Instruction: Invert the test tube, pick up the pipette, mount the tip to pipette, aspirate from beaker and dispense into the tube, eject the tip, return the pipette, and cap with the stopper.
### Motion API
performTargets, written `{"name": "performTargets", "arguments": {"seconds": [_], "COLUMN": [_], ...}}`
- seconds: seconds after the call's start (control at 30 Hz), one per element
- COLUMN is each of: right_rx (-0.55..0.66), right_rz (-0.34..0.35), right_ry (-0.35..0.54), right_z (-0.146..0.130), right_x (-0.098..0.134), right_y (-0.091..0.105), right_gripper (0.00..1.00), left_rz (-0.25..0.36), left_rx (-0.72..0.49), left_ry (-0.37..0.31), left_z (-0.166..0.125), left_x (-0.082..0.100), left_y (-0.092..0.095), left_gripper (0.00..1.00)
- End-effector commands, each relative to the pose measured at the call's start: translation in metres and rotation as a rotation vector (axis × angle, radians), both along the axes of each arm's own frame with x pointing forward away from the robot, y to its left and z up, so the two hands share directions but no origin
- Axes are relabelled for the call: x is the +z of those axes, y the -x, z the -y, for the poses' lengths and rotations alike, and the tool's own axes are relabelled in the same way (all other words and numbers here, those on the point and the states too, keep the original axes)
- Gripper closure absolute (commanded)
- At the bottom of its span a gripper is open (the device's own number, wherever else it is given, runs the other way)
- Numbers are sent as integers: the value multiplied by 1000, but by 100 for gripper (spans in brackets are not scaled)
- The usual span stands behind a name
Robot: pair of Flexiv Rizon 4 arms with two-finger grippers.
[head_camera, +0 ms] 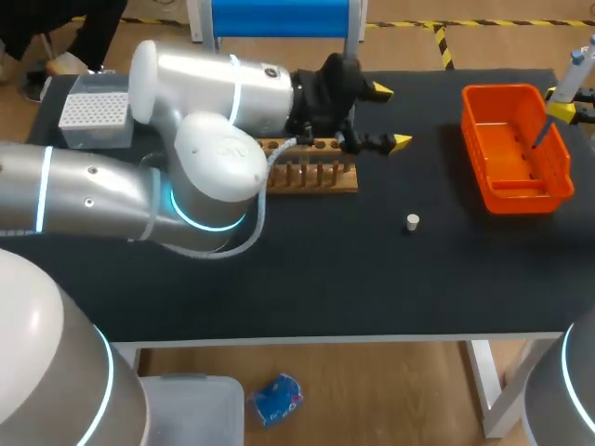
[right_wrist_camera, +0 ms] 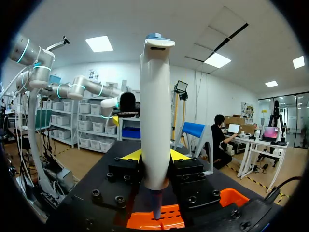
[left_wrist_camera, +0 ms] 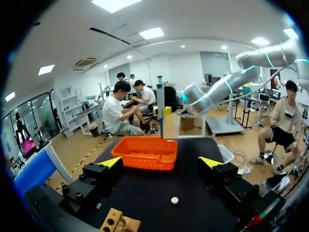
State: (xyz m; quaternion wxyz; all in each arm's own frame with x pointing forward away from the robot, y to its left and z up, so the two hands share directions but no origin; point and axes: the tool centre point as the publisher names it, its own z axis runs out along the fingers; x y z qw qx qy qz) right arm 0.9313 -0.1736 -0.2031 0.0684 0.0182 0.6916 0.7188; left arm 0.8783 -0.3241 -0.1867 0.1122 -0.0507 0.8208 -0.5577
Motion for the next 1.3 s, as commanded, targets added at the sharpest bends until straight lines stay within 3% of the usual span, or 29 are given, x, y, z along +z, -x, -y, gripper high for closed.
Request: {"name": "performTargets", "arguments": {"seconds": [0.03, 0.3, 0.43, 0.63, 0.83, 1.0, 1.3], "right_rx": [1, 1, 1, 1, 1, 1, 1], "right_rz": [0, 0, 0, 0, 0, 0, 0], "right_ry": [2, 2, 2, 2, 2, 2, 2], "right_z": [0, 0, 0, 0, 0, 0, 0], "right_x": [1, 1, 1, 1, 1, 1, 1], "right_y": [0, 0, 0, 0, 0, 0, 0], "right_gripper": [100, 100, 100, 100, 100, 100, 100], "left_rz": [51, 69, 45, 20, 64, 113, 78], "left_rx": [-42, -61, -56, 18, 55, 16, -48], "left_ry": [182, 285, 277, 318, 368, 408, 415], "left_z": [-20, -28, -30, -44, -57, -62, -65], "left_x": [-17, -37, -45, -57, -57, -54, -56], "left_y": [-1, 12, 20, 21, 22, 22, 18], "left_gripper": [0, 0, 0, 0, 0, 0, 0]}}
